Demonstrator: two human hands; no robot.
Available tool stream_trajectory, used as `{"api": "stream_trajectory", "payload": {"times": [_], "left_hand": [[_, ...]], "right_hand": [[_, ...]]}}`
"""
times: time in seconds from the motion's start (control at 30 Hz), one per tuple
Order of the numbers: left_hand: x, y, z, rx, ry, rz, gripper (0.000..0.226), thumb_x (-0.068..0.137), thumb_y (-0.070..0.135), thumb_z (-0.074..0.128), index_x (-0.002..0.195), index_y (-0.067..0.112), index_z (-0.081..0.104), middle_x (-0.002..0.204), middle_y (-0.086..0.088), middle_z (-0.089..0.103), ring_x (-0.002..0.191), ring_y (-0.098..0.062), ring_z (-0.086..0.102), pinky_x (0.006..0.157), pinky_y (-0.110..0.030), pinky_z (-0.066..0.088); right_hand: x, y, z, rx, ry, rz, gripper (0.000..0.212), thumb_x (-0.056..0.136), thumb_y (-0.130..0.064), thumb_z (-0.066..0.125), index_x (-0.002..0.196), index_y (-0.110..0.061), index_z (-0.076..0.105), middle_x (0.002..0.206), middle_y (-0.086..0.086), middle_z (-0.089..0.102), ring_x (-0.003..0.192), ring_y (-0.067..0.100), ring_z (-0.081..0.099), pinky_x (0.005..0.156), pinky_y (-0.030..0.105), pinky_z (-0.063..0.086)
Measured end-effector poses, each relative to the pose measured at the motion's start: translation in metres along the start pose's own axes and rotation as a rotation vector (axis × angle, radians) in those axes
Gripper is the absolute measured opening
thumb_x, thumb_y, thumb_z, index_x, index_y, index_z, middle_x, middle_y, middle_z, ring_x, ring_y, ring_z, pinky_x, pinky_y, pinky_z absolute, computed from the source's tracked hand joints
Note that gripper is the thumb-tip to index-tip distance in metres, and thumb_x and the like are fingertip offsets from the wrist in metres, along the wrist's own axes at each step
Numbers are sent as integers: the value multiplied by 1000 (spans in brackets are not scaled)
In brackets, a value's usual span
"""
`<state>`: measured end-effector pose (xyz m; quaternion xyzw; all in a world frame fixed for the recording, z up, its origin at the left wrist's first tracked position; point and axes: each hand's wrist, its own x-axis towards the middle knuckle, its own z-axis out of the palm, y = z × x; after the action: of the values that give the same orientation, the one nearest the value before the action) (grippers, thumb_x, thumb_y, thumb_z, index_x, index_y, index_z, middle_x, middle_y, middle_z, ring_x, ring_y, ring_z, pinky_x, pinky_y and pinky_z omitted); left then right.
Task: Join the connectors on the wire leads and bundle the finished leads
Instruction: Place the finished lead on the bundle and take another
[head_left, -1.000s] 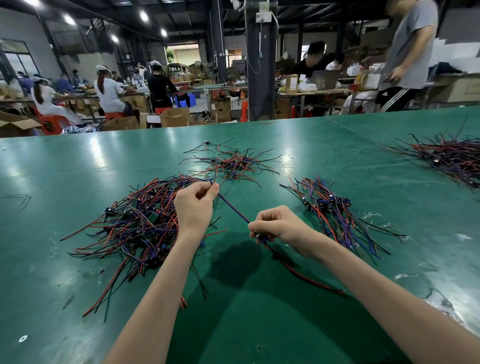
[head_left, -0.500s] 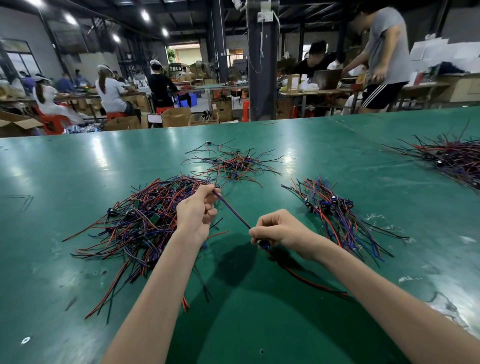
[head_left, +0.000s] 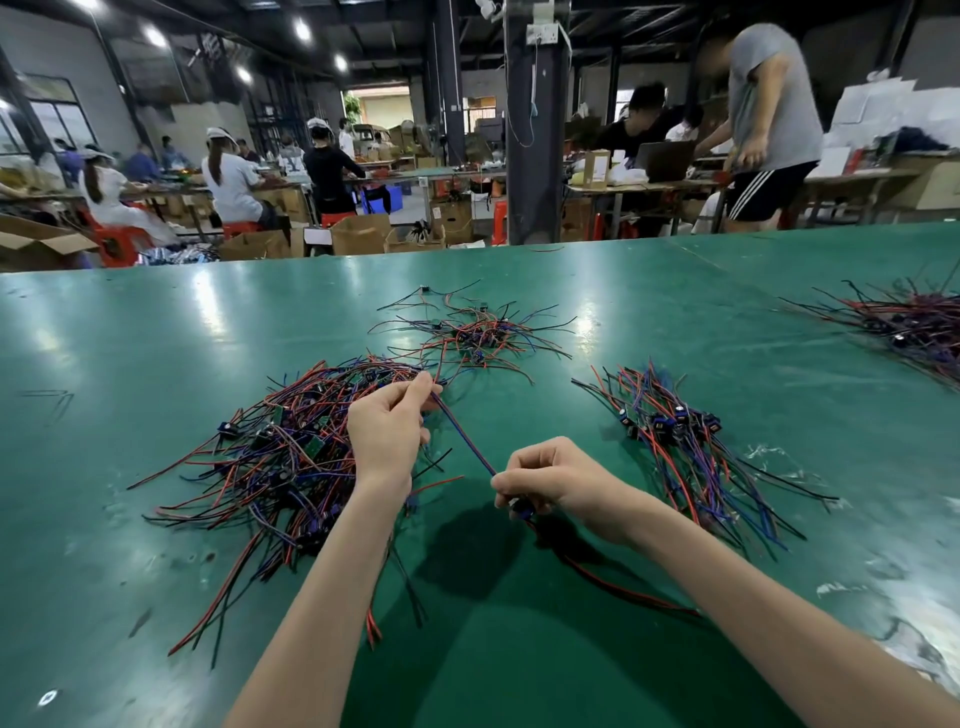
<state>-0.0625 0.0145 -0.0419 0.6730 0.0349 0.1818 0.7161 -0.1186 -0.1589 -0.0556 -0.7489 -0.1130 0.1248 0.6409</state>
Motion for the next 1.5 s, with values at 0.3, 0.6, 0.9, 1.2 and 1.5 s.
{"api": "stream_trajectory", "payload": {"times": [0.3, 0.6, 0.9, 1.2, 1.5], "left_hand": [[-8, 1, 8, -192, -132, -121, 26, 88, 32, 65, 72, 13, 73, 63, 3, 68, 43, -4, 44, 37, -17, 37], [-42, -6, 27, -5, -400, -196, 24, 93, 31, 57, 87, 12, 70, 71, 5, 70, 45, -1, 50, 38, -17, 40], [-68, -16, 38, 55, -689, -143, 10, 90, 15, 64, 80, 13, 67, 58, 10, 64, 48, -1, 48, 41, -14, 38], [-61, -15, 36, -3, -590, -147, 10, 82, 9, 71, 75, 10, 65, 55, 8, 56, 45, -2, 44, 42, -15, 37], [-49, -15, 32, -60, -408, -155, 13, 82, 6, 71, 72, 8, 62, 44, 11, 49, 39, -3, 38, 41, -16, 35]], "right_hand": [[-3, -2, -5, 3, 69, -22, 31, 87, -9, 64, 57, -16, 62, 62, 0, 67, 48, 8, 54, 42, 15, 28], [1, 0, -12, 125, 382, -84, 21, 87, -14, 66, 66, -12, 70, 46, -8, 56, 42, 6, 35, 41, 15, 26], [1, 1, -21, 223, 435, -37, 23, 84, -23, 68, 63, -17, 76, 74, 12, 54, 62, 19, 43, 57, 25, 31], [4, 3, -22, 300, 428, -2, 23, 93, -23, 58, 78, -10, 69, 55, 1, 51, 44, 10, 32, 44, 20, 23], [-2, 3, -12, 97, 219, 16, 8, 84, 2, 64, 78, -1, 61, 61, 7, 59, 37, 8, 40, 38, 18, 34]]}}
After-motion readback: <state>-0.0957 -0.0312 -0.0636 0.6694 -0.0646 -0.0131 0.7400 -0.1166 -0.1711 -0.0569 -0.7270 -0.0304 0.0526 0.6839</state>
